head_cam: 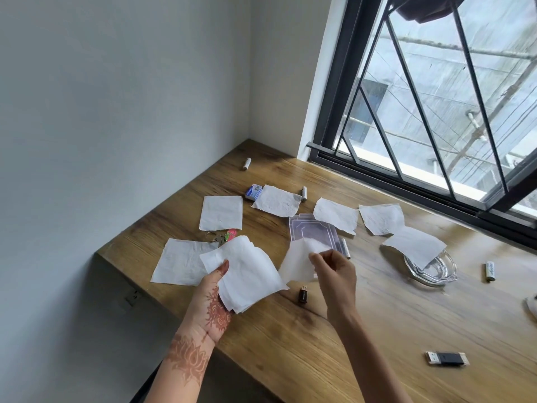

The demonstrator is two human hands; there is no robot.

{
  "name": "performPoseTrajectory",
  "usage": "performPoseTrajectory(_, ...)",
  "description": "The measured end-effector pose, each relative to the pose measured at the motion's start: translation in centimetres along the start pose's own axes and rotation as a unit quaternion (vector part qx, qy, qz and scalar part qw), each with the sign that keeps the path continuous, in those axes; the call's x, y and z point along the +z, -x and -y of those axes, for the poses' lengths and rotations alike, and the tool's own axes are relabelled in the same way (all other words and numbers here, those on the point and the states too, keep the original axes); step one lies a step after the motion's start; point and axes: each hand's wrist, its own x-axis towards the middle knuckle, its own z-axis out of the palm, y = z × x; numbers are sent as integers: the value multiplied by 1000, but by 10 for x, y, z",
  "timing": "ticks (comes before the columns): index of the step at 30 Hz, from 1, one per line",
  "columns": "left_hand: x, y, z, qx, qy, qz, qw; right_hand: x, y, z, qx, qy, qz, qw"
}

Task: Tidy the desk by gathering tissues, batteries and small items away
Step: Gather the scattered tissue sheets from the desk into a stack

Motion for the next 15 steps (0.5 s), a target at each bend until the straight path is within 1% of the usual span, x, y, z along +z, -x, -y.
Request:
performPoseTrajectory(1, 0, 0, 1, 1, 7, 8, 1000, -1, 0, 7, -26, 2, 9, 1000)
performPoseTrajectory(2, 1, 1, 0, 3, -7, -4, 1000, -2, 0, 15, -57, 10, 26, 998)
performPoseTrajectory(4, -1, 1, 1, 4, 2, -9, 1000, -2, 2, 29, -140, 58, 74, 986)
performPoseTrajectory(6, -2, 0, 2, 0, 8, -10, 1000, 0, 7, 42, -221, 141, 131, 956)
performPoseTrajectory(8, 3, 1, 0, -29, 35, -14, 999, 7, 15, 52, -281, 191, 191, 921)
performPoseTrajectory(10, 5, 0, -2, -37, 67, -16, 997, 19, 26, 57, -313, 219, 249, 890)
performPoseTrajectory(12, 1, 1, 0, -21, 63, 18, 998, 33, 36, 53, -333, 252, 299, 858)
performPoseTrajectory(13, -1, 3, 1, -13, 62, 29, 998, 40, 40, 49, -342, 261, 315, 846)
performPoseTrajectory(15, -9, 2, 3, 15, 79, 32, 996, 51, 45, 41, -348, 273, 330, 834)
